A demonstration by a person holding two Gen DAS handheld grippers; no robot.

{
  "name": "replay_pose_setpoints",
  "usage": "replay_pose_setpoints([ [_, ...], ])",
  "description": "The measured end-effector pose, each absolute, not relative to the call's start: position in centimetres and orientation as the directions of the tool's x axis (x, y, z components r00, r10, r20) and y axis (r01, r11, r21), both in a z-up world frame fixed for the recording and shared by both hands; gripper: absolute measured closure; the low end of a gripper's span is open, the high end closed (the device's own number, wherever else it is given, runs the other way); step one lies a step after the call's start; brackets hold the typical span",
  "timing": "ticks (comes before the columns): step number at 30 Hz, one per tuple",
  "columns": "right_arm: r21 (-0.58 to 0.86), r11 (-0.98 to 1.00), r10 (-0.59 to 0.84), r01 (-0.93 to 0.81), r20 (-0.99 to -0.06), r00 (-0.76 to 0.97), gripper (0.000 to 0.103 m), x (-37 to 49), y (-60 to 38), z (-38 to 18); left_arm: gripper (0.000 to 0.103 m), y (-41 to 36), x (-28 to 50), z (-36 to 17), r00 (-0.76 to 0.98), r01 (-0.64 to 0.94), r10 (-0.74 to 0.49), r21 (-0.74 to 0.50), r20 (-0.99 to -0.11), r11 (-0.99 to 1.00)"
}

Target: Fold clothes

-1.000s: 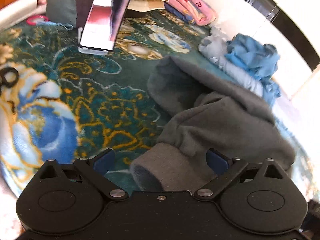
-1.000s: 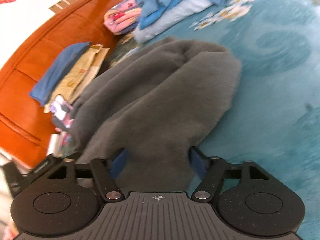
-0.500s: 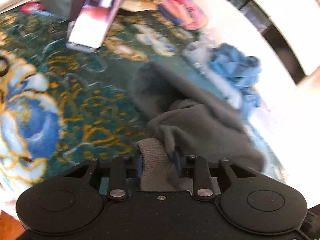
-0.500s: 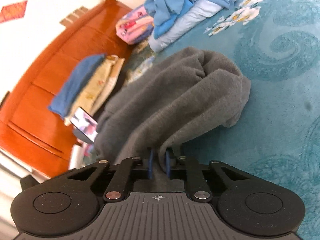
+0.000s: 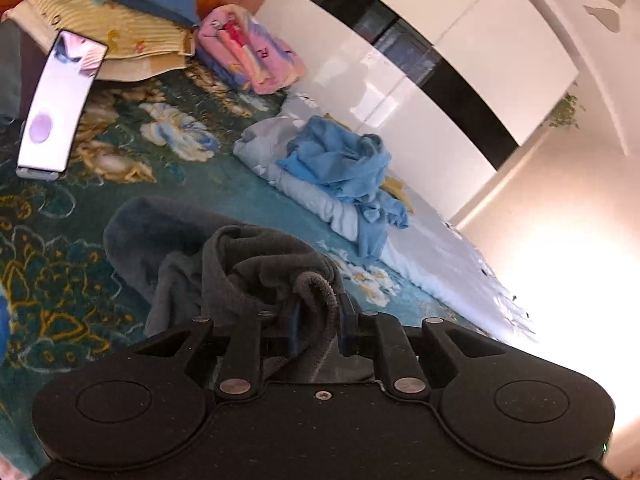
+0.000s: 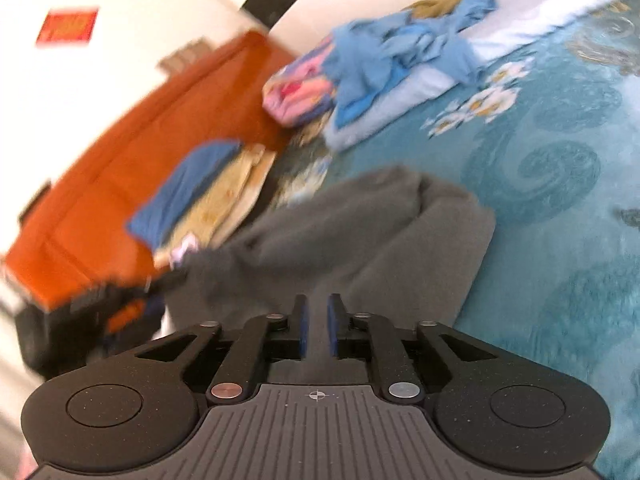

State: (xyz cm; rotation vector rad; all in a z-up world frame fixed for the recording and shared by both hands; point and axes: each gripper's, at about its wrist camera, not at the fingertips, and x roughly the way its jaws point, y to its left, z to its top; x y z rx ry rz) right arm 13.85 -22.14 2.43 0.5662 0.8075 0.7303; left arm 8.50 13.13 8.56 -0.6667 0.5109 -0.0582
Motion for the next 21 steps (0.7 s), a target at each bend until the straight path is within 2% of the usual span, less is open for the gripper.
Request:
replay_pose_setpoints([
  [1,0.674,0.631,0.764,-0.384,-0.454,0.458,0.075,13.1,-21.3,2.3,0.089,13.1,8.6,8.6,0.874,-0.115,-0.206,-0.601,-0.439,0.791],
  [2,0.655,0.636,0.766,-0.408,-0.469,0.441,0.066,12.4,-20.4,2.2,0.089,12.9,8.6,8.7,0.874,-0.118,-0.201,-0.595,-0.442,0.795],
  [6,0.584,0.647,0.762,-0.491,-0.516,0.391,0.061,9.8,-16.4,1.8,0.089,12.9,8.9,9.6,0.874,-0.108,-0.193,-0.566,-0.446,0.818],
  [13,0.443,0.685,0.707,-0.578,-0.596,0.381,0.053,7.6,-11.7,1.9,0.09,12.7,9.5,10.4,0.883,-0.068,-0.226,-0.59,-0.411,0.804],
  [15,0.394,0.71,0.673,-0.584,-0.623,0.398,0.041,7.4,-11.1,1.8,0.091,12.5,9.7,10.8,0.888,-0.046,-0.243,-0.601,-0.391,0.798],
  [21,0.305,0.786,0.579,-0.538,-0.668,0.467,0.041,7.1,-11.2,1.3,0.091,11.7,10.2,12.3,0.896,0.039,-0.307,-0.632,-0.32,0.774],
])
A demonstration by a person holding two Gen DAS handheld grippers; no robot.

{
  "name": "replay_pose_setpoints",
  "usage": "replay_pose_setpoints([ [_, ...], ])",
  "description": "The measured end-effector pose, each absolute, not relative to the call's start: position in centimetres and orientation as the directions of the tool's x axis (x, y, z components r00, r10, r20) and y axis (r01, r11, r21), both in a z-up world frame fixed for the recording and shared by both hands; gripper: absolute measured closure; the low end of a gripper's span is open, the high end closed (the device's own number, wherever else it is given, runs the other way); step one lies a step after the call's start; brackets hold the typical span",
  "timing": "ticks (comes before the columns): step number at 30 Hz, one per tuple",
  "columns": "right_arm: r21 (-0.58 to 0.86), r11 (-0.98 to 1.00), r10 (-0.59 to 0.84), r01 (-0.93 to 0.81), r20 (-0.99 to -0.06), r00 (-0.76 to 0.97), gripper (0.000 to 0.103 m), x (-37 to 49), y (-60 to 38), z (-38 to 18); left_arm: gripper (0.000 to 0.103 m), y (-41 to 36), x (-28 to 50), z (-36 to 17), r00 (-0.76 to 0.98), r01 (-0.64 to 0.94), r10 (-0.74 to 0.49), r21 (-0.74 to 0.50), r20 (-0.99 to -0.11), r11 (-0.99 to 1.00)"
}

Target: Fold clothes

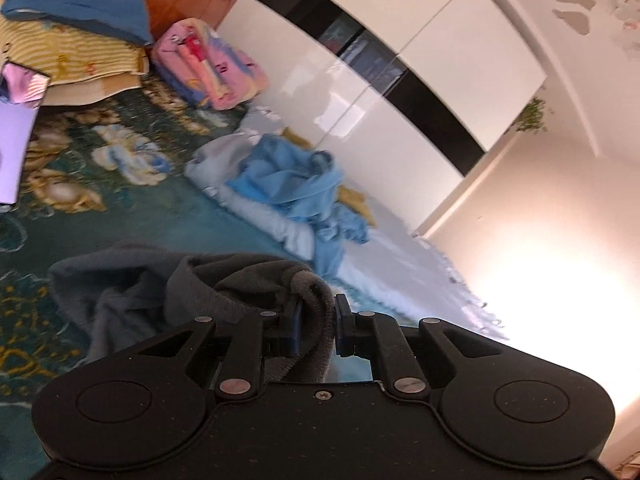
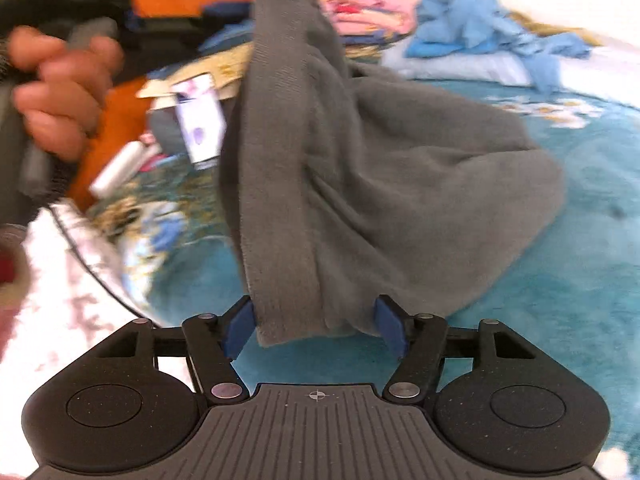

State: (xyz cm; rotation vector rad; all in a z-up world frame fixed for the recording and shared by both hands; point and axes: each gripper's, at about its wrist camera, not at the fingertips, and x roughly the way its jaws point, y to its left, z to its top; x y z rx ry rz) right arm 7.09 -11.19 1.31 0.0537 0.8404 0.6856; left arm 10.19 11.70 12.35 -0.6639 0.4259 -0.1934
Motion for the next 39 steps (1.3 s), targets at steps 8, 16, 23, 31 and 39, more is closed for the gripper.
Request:
replay_pose_setpoints([
  [8,0.294,0.921,0.388,-0.254,-0.649,0.654,0.075,11.1,-17.4,1.4,0.091,9.7,10.5,14.1,0.866,0.197,-0.438,-0.64,-0.241,0.742],
  [16,0.295,0.949,0.289,-0.11,-0.678,0.676,0.076,13.7,-22.0,0.1,0.09,7.6,12.2,11.5,0.807,0.217,-0.495,-0.618,-0.321,0.756],
  [23,0.317,0.946,0.287,-0.074,-0.706,0.648,0.075,14.6,-22.7,-1.8,0.063,7.8,11.1,9.1,0.755,0.205,-0.489,-0.552,-0.437,0.809],
  [31,0.331,0.941,0.297,-0.069,-0.71,0.639,0.07,16.7,-23.3,-2.1,0.031,7.6,8.0,7.9,0.721,0.268,-0.486,-0.448,-0.494,0.853],
  [39,0.339,0.938,0.298,-0.073,-0.68,0.67,0.069,18.2,-23.6,-0.7,0.027,3.5,6.9,7.4,0.763,0.316,-0.347,-0.155,-0.545,0.936],
])
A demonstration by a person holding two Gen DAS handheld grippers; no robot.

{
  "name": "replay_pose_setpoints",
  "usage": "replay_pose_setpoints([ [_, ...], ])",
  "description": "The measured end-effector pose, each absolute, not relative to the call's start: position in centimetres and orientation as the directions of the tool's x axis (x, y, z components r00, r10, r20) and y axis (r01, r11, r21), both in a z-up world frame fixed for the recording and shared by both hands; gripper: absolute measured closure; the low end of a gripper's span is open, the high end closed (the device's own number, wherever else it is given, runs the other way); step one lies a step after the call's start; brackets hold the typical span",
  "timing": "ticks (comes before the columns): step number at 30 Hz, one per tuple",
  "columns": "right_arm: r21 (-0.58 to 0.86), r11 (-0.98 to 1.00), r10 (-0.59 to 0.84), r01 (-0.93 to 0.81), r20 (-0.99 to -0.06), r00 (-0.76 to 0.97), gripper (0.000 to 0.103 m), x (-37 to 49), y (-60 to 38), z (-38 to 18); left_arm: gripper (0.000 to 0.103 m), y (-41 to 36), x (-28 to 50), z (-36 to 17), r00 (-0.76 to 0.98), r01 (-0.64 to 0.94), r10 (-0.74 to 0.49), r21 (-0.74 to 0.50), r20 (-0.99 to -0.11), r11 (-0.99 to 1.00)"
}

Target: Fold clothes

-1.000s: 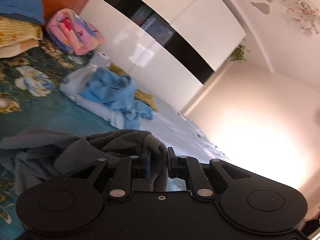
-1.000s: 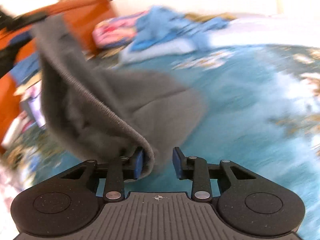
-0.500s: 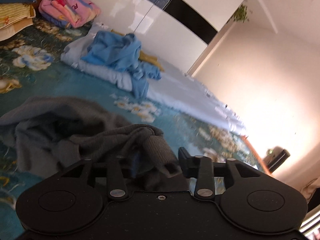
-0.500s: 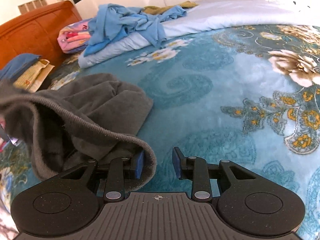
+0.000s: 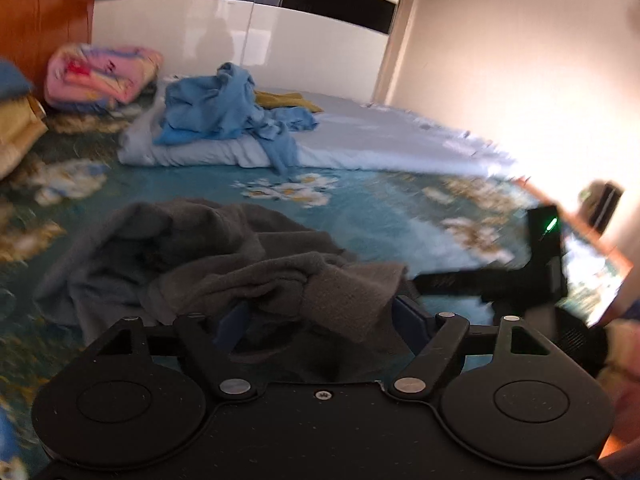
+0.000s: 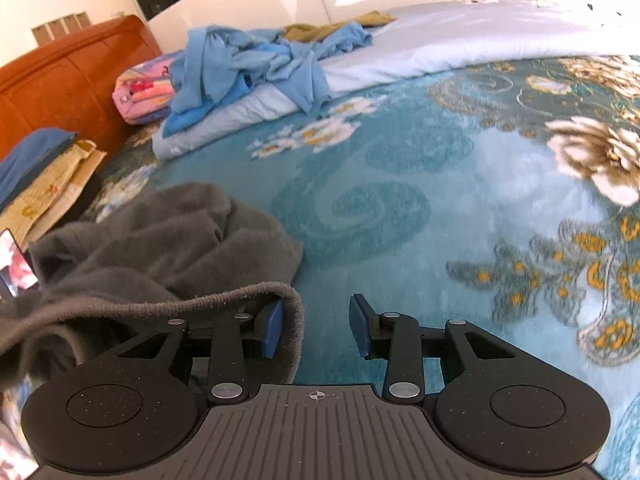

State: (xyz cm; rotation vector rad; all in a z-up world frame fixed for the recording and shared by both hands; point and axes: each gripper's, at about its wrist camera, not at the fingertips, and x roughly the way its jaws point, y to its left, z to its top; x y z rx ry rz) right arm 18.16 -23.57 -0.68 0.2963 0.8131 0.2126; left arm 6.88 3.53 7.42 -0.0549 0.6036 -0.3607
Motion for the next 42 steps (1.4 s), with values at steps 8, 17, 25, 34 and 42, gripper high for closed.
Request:
replay_pose_setpoints([
  [8,0.348,0.935,0.303,-0.068,-0.685,0.663,0.067,19.0,-23.9,-1.0,0.024,4.5,5.3,7.7,0.773,0.365,-0.307,-0.007,-0.555,0.931],
  [17,0.348,0.935,0.301,-0.061,-0.693,0.655,0.066,18.8,-24.0,-1.3,0.022,5.6,5.0,6.6,0.736,0.483,-0.327,0.121,-0.593,0.867],
  [25,0.336,0.941,0.285,-0.042,-0.718,0.635,0.065,19.0,-23.6,-2.1,0.022,7.7,6.1,5.2,0.747,0.428,-0.273,0.125,-0.606,0.895],
  [34,0.347,0.936,0.302,-0.05,-0.726,0.618,0.064,18.1,-24.2,-2.5,0.022,6.6,6.1,2.2,0.674,0.534,-0.29,0.177,-0.68,0.827],
  [42,0.416,0.905,0.377,-0.092,-0.68,0.629,0.063,17.8,-23.9,-2.3,0.022,5.2,4.4,-0.3,0.705,0.598,-0.235,0.383,-0.669,0.703],
])
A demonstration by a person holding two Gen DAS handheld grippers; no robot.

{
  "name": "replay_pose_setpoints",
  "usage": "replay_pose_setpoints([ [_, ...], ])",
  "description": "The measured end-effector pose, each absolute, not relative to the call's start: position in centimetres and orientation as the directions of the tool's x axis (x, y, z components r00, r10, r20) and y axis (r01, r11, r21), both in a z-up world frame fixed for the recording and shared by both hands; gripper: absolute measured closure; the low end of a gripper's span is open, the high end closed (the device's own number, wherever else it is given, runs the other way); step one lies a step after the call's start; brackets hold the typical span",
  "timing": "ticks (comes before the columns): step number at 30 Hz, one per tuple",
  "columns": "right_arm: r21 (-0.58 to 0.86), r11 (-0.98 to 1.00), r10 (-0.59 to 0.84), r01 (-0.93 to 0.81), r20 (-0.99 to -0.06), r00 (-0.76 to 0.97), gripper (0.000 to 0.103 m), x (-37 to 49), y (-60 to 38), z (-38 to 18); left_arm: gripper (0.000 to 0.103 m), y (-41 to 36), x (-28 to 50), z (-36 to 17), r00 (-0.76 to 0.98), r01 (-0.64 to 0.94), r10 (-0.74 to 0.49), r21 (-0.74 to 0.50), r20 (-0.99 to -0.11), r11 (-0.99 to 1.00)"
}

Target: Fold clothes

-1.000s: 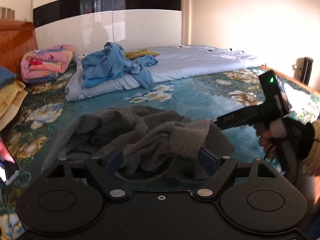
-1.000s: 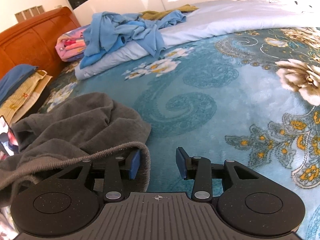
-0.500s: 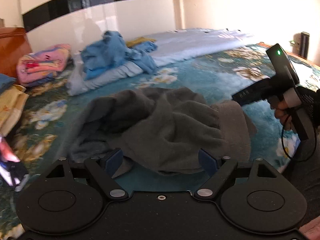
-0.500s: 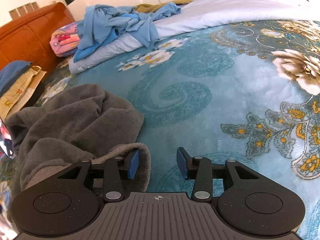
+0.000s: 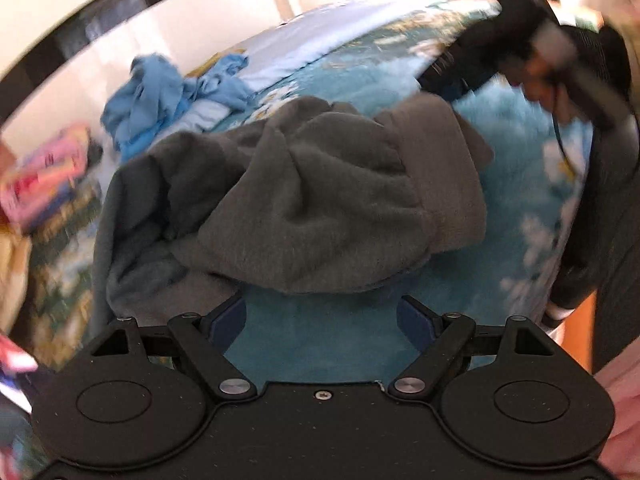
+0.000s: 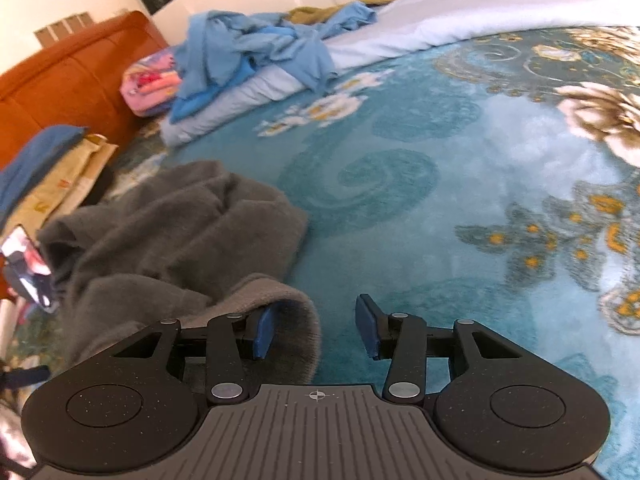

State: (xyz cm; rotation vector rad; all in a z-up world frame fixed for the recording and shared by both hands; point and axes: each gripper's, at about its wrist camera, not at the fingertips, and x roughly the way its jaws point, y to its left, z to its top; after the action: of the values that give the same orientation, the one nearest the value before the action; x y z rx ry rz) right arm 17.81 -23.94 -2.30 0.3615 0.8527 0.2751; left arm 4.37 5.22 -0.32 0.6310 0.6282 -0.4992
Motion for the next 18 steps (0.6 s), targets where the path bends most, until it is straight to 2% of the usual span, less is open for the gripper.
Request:
replay_pose_setpoints([
  [7,0.436,0.892,0.404,-0.12,-0.649,0.645,0.063,18.7,-23.8,-0.6,0.022,3.1,4.8,-1.8,0.782,0.581,-0.267,0.503,-0.563,0.639],
  [10,0.436,0.889,0.416,-0.136,-0.648,0.638,0.063,19.1,-23.5,-0.6,0.038,3.1,5.4,-1.7,0.794,0.569,-0.287,0.489,-0.536,0.661],
  [12,0.443,0.886,0.426,-0.139,-0.655,0.624,0.063,19.4,-23.3,-1.0,0.056,3.2,5.7,-1.7,0.8,0.563,-0.297,0.481,-0.522,0.672],
  [13,0.45,0.881,0.437,-0.145,-0.657,0.614,0.063,19.5,-23.1,-1.3,0.06,3.2,5.8,-1.6,0.804,0.557,-0.298,0.474,-0.515,0.682],
  [15,0.463,0.873,0.455,-0.152,-0.661,0.597,0.063,19.6,-22.7,-1.7,0.074,3.3,6.0,-1.4,0.814,0.536,-0.293,0.453,-0.502,0.712],
  [17,0.478,0.865,0.47,-0.154,-0.664,0.581,0.064,19.9,-22.3,-2.1,0.081,3.7,6.5,-0.9,0.823,0.503,-0.283,0.402,-0.492,0.765],
  [18,0.489,0.858,0.481,-0.157,-0.661,0.575,0.069,20.0,-22.2,-2.2,0.086,4.2,6.8,-0.5,0.828,0.483,-0.283,0.359,-0.485,0.799],
])
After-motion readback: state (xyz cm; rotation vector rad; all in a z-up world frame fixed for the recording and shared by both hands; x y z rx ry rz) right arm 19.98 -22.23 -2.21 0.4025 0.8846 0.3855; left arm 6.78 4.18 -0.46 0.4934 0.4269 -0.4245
